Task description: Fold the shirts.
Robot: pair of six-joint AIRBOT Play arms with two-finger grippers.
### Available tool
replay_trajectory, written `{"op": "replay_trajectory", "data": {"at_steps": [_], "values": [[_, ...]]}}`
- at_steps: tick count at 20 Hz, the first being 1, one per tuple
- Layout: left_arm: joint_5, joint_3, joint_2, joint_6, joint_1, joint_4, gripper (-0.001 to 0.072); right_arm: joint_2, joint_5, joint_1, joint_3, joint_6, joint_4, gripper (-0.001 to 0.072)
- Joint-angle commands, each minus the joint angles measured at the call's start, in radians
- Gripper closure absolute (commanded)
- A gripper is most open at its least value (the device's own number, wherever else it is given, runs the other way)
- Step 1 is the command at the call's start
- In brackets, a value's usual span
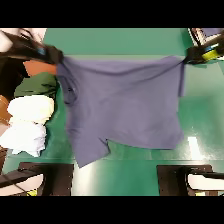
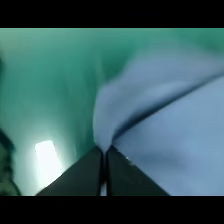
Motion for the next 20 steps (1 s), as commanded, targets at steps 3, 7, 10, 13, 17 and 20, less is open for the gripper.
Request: {"op": "replay_trajectory", "data": {"at_steps": [3,7,10,13,17,20], "values": [[0.099,-0.057,-0.228,-0.005,0.000,0.004,0.0206,-0.255,-0.052,0.002,0.072,-0.018,0.089,0.0691],[0.001,-0.004,-0.220,-0.003,0.034,0.034,0.0209,-0.328,0.023,-0.024,0.200,-0.018,0.122,0.0372],[-0.190,0.022,-0.178,-0.004,0.135,0.012,0.0209,-0.229,0.048,-0.084,0.076,-0.044,0.269,0.0372],[-0.253,-0.132,-0.072,-0.002,0.214,-0.050,0.0209,-0.069,0.027,-0.144,-0.136,-0.080,0.330,0.0372],[-0.216,-0.453,0.096,-0.002,0.219,-0.085,0.0209,0.129,-0.032,-0.196,-0.385,-0.081,0.352,0.0372],[-0.136,-0.664,0.152,-0.002,0.219,-0.143,0.0209,0.220,-0.071,-0.206,-0.499,-0.081,0.352,0.0372]]}}
